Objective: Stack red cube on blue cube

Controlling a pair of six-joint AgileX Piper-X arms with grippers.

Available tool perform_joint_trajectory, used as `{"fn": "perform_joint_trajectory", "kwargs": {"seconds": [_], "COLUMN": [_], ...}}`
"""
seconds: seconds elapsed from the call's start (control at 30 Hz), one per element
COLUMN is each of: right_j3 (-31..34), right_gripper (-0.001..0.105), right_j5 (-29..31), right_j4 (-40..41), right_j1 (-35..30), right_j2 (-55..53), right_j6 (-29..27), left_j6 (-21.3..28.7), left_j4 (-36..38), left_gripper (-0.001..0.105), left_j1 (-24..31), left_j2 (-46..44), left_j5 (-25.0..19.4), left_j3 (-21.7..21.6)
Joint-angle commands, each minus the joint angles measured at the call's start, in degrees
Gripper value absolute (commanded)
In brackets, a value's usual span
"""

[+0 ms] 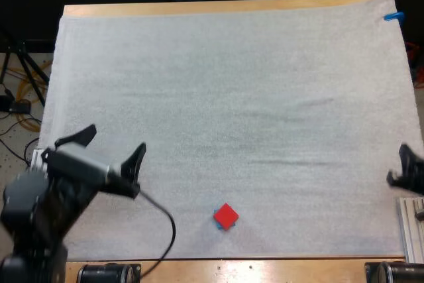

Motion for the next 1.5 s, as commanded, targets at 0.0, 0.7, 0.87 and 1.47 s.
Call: {"fn": "perform_joint_trajectory", "kwargs": {"seconds": [0.0,0.7,0.87,1.47], "right_j3": [0.80,4.20,4.85,15.35], "right_gripper": [0.055,0.055,0.055,0.055], "right_j5": [-1.01,-2.46,-2.59,-5.60], "right_j4": [1.05,15.05,11.90,-2.06], "right_j1": [0.64,1.96,1.96,1.96], "right_j2": [-3.58,-26.98,-26.86,-26.86], "right_j6": [-0.62,-1.54,-1.80,-3.06], "left_j6": [0.06,5.61,6.45,1.91], "left_j4": [1.61,35.46,32.47,7.92], "left_gripper": [0.087,0.087,0.087,0.087], "left_j1": [-0.09,0.13,0.13,0.13], "left_j2": [-2.49,-33.73,-33.96,-33.75], "left_j5": [0.59,1.25,1.27,0.46], "left_j3": [-0.01,-0.06,1.69,20.00]}}
